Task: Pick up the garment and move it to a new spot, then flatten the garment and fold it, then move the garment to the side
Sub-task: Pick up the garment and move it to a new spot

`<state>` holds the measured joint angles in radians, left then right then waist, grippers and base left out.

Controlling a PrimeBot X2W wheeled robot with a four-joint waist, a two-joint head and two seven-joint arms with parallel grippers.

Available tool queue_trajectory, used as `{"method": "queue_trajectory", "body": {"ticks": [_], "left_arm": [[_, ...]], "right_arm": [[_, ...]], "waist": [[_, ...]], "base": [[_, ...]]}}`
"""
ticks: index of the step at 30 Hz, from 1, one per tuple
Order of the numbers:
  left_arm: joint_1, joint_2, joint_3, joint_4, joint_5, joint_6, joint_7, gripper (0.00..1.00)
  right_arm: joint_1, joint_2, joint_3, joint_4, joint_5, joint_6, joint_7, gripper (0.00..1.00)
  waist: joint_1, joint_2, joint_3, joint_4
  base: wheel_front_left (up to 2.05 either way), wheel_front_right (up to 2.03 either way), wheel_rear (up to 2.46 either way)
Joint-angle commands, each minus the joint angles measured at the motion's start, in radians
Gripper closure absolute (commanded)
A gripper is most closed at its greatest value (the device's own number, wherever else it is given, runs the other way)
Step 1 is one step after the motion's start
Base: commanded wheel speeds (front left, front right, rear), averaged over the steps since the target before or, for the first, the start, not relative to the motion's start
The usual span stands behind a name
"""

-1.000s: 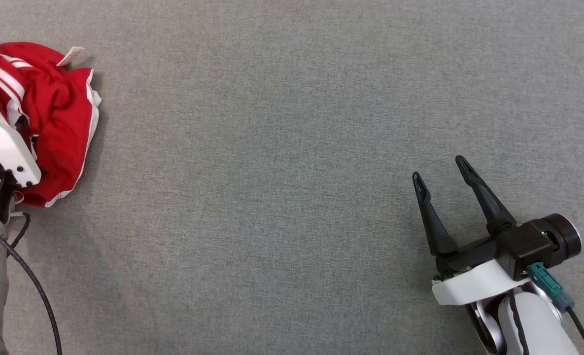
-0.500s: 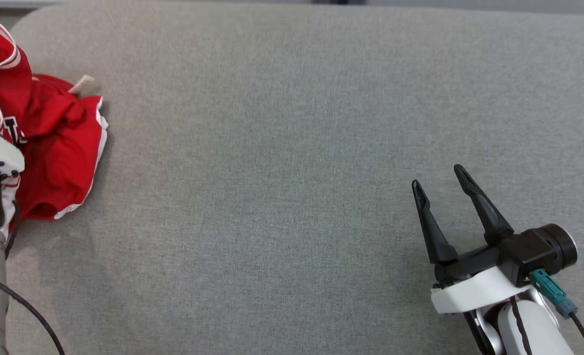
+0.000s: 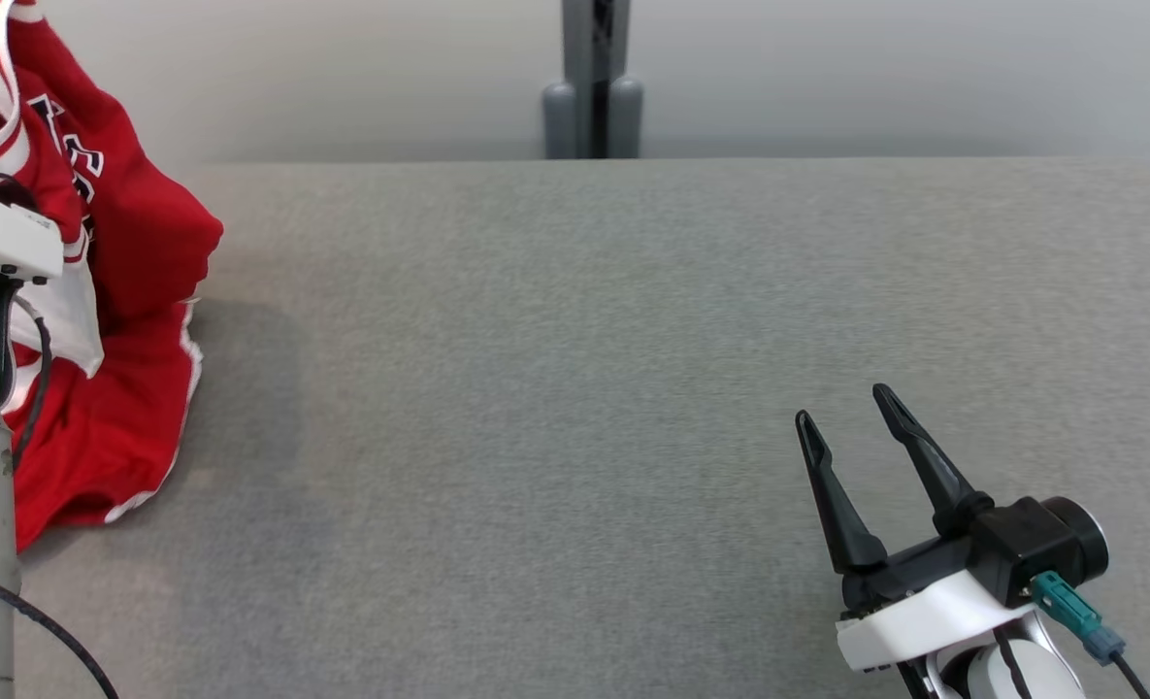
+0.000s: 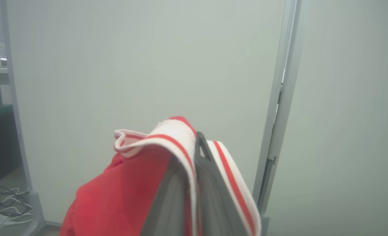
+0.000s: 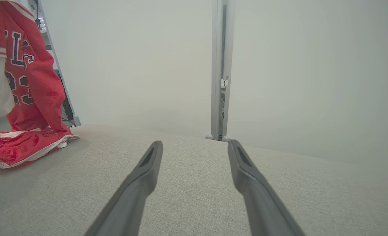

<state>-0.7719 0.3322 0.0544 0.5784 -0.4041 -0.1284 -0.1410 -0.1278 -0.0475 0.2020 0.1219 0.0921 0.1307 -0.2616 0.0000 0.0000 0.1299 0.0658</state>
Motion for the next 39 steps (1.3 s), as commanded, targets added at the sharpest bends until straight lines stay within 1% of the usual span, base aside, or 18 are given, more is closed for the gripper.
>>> {"method": "queue_trajectory", "body": {"ticks": [1,5,9,13,20,25,30,33,36,38,39], "left_arm": [[0.022,-0.001,-0.008,-0.044,-0.020,-0.003,0.022,1.00],[0.064,0.004,-0.018,-0.198,-0.066,-0.002,0.100,1.00],[0.092,-0.018,-0.041,-0.312,-0.091,0.004,0.180,1.00],[0.099,-0.032,-0.067,-0.400,-0.111,0.012,0.252,1.00],[0.082,-0.087,-0.136,-0.492,-0.133,0.023,0.341,1.00],[0.068,-0.135,-0.194,-0.508,-0.126,0.030,0.367,1.00],[0.065,-0.168,-0.260,-0.471,-0.092,0.033,0.365,1.00],[0.086,-0.178,-0.312,-0.422,-0.056,0.030,0.359,1.00],[0.110,-0.168,-0.381,-0.359,0.024,0.035,0.342,1.00],[0.124,-0.179,-0.423,-0.313,0.058,0.033,0.320,1.00],[0.124,-0.179,-0.423,-0.313,0.058,0.033,0.320,1.00]], "right_arm": [[0.014,-0.006,0.001,0.002,0.008,0.000,-0.005,0.00],[0.028,-0.006,0.007,0.003,0.023,0.000,-0.005,0.00],[0.043,-0.006,0.005,0.000,0.032,0.000,-0.005,0.00],[0.046,-0.006,0.005,-0.014,0.046,0.000,-0.005,0.00],[0.037,-0.006,0.012,-0.023,0.065,0.000,-0.005,0.00],[0.030,-0.006,0.012,-0.025,0.074,0.000,-0.005,0.00],[0.023,-0.006,0.013,-0.032,0.081,0.000,-0.005,0.00],[0.021,-0.005,0.017,-0.035,0.085,0.000,-0.005,0.00],[0.011,-0.005,0.020,-0.044,0.093,0.000,-0.005,0.00],[0.008,-0.006,0.018,-0.050,0.098,0.000,-0.005,0.00],[0.008,-0.006,0.018,-0.050,0.098,0.000,-0.005,0.00]], "waist": [[0.0000,0.0000,-0.047,-0.056],[0.0000,0.0000,-0.080,-0.126],[0.0000,0.0000,-0.100,-0.196],[0.0000,0.0000,-0.105,-0.268],[0.0000,0.0000,-0.100,-0.383],[0.0000,0.0000,-0.094,-0.453],[0.0000,0.0000,-0.084,-0.508],[0.0000,0.0000,-0.070,-0.526],[0.0000,0.0000,-0.045,-0.535],[0.0000,0.0000,-0.022,-0.535],[0.0000,0.0000,-0.022,-0.535]], "base": [[0.00,0.00,0.00],[0.00,0.00,0.00],[0.00,0.00,0.00],[0.00,0.00,0.00],[0.00,0.00,0.00],[0.00,0.00,0.00],[0.00,0.00,0.00],[0.00,0.00,0.00],[0.00,0.00,0.00],[0.00,0.00,0.00],[0.00,0.00,0.00]]}}
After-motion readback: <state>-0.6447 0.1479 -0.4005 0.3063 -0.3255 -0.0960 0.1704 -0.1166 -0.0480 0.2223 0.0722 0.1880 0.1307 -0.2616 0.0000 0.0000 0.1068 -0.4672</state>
